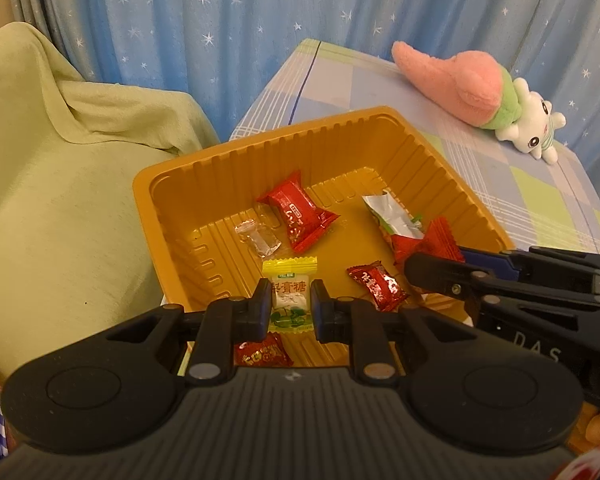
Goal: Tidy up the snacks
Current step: 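Lower both snacks into the tray and open both tools to release them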
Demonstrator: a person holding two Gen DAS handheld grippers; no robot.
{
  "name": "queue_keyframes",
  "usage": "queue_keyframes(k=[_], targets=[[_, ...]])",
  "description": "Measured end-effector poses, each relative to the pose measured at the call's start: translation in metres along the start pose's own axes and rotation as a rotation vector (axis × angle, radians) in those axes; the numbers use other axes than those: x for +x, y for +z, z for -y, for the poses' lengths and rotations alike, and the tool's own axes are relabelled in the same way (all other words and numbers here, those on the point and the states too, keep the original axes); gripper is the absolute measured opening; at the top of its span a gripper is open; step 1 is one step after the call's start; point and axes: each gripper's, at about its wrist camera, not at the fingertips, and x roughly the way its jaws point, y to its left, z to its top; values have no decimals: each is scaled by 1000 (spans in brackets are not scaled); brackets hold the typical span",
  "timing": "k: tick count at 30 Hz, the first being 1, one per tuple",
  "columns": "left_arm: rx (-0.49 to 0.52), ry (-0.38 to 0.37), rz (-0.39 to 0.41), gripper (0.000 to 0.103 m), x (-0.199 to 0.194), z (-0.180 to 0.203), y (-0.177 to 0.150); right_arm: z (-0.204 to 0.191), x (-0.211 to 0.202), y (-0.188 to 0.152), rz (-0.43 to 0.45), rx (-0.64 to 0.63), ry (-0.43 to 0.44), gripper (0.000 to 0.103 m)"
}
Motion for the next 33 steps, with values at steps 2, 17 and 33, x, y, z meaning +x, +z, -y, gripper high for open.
queue_keyframes(k=[2,17,33], targets=[[4,-4,-9,19,6,-1,2,1,2,0,-4,7,-6,22],[28,-38,-29,25,4,-7,-1,4,5,2,-14,47,-23,22],[43,-44,-16,30,-4,-21,0,-13,23,6,-34,43,-22,23]])
